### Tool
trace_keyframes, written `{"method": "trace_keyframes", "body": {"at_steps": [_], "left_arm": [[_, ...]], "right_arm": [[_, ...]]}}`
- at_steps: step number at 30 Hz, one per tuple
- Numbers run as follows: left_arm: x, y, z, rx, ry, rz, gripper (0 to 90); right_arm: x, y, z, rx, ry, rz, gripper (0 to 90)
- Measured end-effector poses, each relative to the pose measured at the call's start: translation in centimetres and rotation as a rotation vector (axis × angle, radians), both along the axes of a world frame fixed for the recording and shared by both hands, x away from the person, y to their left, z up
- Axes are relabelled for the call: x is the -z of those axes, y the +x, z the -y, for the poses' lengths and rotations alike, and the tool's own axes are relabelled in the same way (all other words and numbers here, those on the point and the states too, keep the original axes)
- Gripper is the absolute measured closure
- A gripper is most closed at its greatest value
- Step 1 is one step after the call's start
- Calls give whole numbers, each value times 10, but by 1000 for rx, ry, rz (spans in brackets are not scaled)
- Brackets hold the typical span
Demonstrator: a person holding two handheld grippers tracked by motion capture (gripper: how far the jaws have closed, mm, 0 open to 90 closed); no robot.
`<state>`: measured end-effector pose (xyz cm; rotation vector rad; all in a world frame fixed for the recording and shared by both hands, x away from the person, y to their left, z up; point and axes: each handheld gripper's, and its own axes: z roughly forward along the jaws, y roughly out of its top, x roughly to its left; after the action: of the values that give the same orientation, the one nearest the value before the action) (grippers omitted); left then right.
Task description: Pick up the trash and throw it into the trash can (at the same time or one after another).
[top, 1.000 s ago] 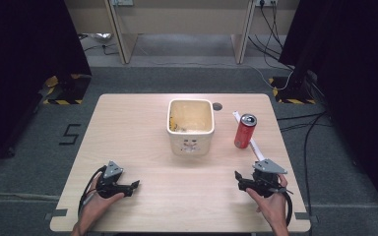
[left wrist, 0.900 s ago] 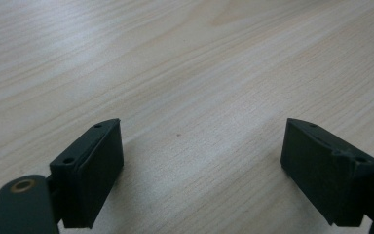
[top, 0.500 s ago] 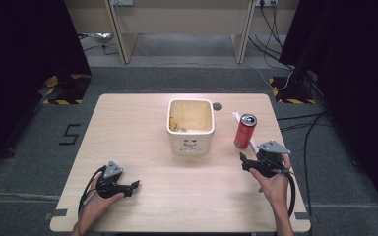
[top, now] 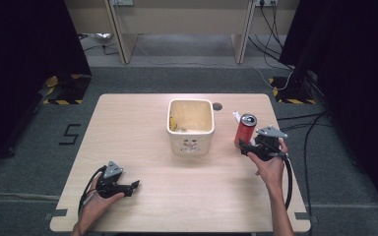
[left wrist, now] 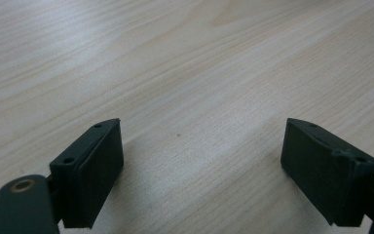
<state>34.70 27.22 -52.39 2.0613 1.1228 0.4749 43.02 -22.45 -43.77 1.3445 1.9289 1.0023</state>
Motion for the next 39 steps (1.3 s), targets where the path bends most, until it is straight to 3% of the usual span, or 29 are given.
{"method": "trace_keyframes", "body": {"at_steps": [6,8,13,20,39], "left_arm": [[0,0,0,1,1,0,149],[0,0,0,0,0,0,149],[0,0,0,0,0,0,149],[0,0,0,-1,1,0,148],[0,0,0,-1,1,0,148]], "right_arm": [[1,10,-1,-8,10,3,168],[3,15,-1,-4,-15,-8,168],[2,27,-2,4,1,13,169],[14,39,0,13,12,-9,171],[27,49,2,13,15,-17,202]]}}
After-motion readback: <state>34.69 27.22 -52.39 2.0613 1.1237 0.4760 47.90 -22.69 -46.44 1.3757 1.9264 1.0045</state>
